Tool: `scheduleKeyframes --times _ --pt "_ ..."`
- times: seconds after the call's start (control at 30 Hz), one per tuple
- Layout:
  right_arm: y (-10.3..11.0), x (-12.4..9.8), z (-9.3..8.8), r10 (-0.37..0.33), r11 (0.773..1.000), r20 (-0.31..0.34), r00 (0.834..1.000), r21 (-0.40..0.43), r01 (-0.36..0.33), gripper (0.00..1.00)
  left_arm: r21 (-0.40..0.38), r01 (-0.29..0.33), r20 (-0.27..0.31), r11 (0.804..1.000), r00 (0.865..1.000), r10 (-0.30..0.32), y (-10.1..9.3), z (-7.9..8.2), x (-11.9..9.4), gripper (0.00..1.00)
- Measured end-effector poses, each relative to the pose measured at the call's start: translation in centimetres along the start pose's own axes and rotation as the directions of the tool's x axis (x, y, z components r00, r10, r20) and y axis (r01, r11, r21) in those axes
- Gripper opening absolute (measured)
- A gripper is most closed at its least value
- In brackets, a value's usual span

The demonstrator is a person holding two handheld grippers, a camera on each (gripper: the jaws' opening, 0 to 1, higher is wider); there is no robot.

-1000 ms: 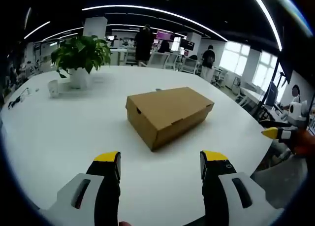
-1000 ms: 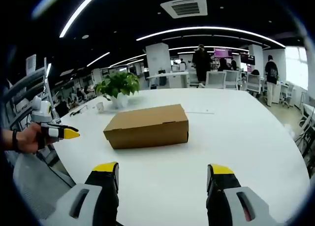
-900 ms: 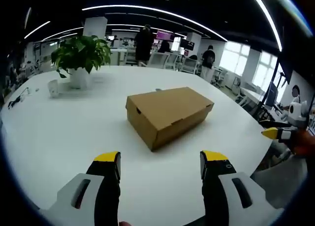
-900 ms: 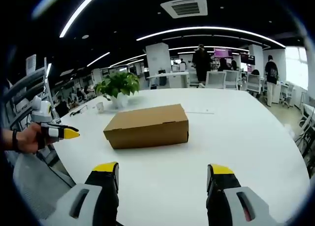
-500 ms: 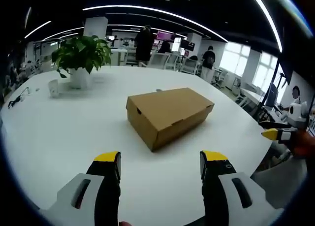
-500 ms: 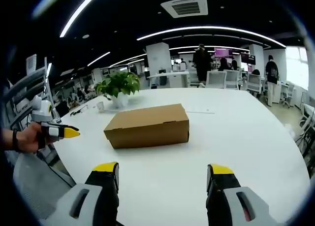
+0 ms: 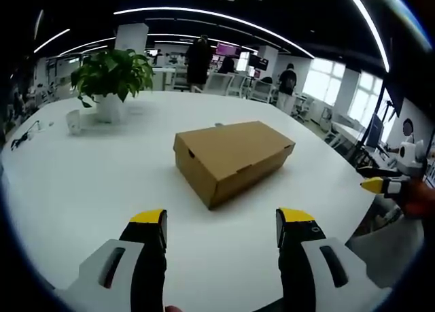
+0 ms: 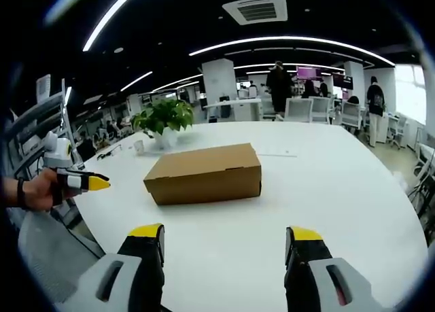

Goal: Operate the shoe box by opening the lid, removing the specified soft item, and placing it in the target area until the item is outside and the box remains undamaged.

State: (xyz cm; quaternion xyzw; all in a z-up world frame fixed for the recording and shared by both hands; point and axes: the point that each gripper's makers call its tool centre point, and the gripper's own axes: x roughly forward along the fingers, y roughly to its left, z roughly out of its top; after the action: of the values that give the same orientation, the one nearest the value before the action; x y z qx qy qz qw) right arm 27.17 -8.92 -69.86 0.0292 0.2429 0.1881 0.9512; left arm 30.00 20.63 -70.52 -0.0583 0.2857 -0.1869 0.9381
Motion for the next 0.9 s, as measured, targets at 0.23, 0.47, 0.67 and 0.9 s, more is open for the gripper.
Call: scheduleKeyframes --times 0.23,0.47,0.67,0.9 --pt "0.14 0.04 -0.01 0.004 1.000 -0.001 1.000 -0.003 -0.004 0.71 0.004 0.003 -0.002 1.000 1.000 -0.003 -0.16 -0.02 -0.02 0.67" --pt "0.26 0.07 -0.08 0.010 1.000 -0.005 1.000 -0.005 -0.010 0.71 0.006 0.008 -0.004 1.000 1.000 -0.008 -0.33 -0.04 -0.02 0.67" --pt "0.29 0.09 -0.10 0.011 1.000 -0.007 1.000 -0.007 -0.011 0.71 0.004 0.007 -0.001 1.000 1.000 -0.007 -0.30 0.01 -0.09 0.66" --pt "0.32 0.07 -0.17 0.012 1.000 -0.009 1.000 -0.005 -0.012 0.71 0.003 0.010 -0.007 1.000 1.000 -0.010 -0.33 -0.12 -0.03 0.66"
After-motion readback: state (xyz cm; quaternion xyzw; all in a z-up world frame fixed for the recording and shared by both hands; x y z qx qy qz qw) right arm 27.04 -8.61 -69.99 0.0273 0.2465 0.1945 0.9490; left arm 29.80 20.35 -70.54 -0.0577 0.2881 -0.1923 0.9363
